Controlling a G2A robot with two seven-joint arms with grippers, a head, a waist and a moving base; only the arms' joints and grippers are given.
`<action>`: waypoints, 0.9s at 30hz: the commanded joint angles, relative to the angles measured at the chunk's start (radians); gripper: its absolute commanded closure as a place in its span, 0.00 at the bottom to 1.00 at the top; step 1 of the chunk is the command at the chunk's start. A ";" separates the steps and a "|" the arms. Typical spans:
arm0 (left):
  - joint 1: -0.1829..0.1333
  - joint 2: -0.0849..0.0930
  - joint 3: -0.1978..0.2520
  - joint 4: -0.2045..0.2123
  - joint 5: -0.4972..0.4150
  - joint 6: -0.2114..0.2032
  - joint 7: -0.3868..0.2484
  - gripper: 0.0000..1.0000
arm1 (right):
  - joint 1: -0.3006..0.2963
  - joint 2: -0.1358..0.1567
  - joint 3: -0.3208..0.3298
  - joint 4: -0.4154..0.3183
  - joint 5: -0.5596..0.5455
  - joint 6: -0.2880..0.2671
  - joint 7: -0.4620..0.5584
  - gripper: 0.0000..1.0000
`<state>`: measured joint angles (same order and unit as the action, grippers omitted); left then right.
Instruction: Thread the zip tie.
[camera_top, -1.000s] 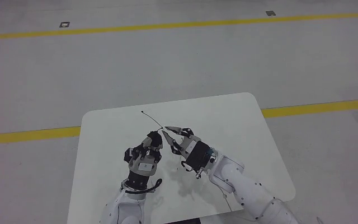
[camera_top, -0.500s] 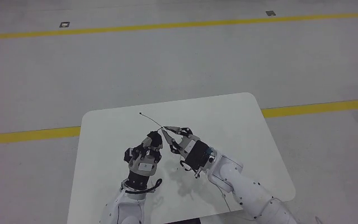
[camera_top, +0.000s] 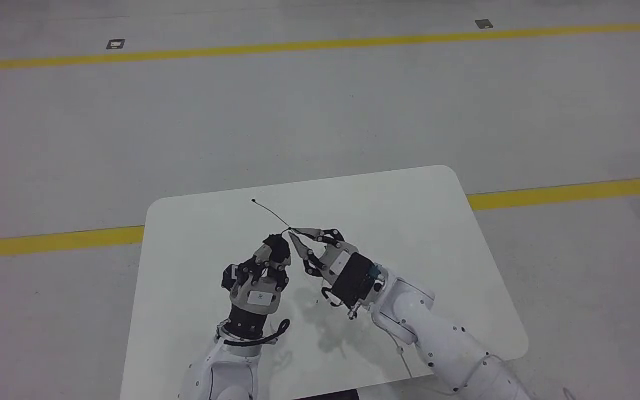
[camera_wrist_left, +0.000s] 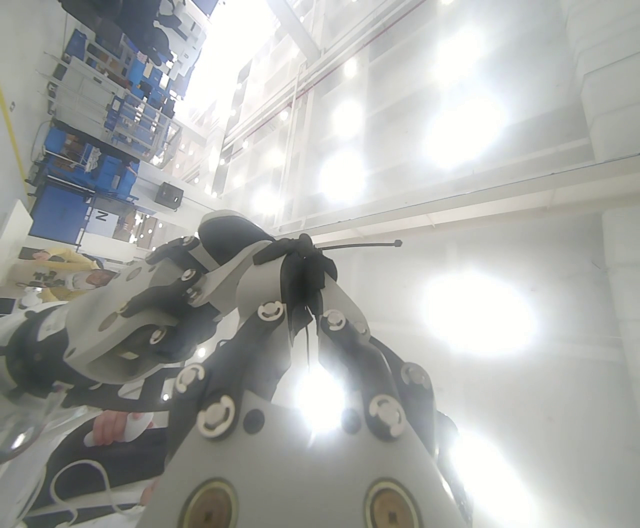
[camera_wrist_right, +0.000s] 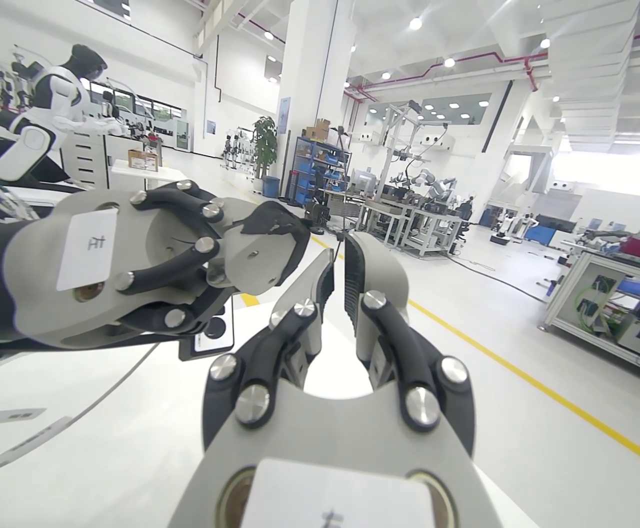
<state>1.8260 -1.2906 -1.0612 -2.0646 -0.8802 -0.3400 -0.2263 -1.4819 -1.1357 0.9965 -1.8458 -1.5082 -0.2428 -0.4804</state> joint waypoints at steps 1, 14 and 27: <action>0.000 0.000 0.000 0.000 0.000 0.000 0.000 1.00 | -0.001 -0.001 0.000 -0.001 -0.001 -0.002 0.000 0.90; 0.000 0.000 0.000 0.000 0.000 0.000 0.000 1.00 | -0.007 -0.007 0.004 -0.005 0.001 -0.004 0.008 0.92; 0.000 0.000 0.000 0.000 0.000 0.000 0.000 1.00 | -0.015 -0.013 0.009 -0.010 -0.001 0.001 0.017 0.86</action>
<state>1.8260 -1.2906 -1.0612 -2.0646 -0.8802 -0.3400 -0.2263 -1.4962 -1.1482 1.0048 -1.8552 -1.5084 -0.2420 -0.4636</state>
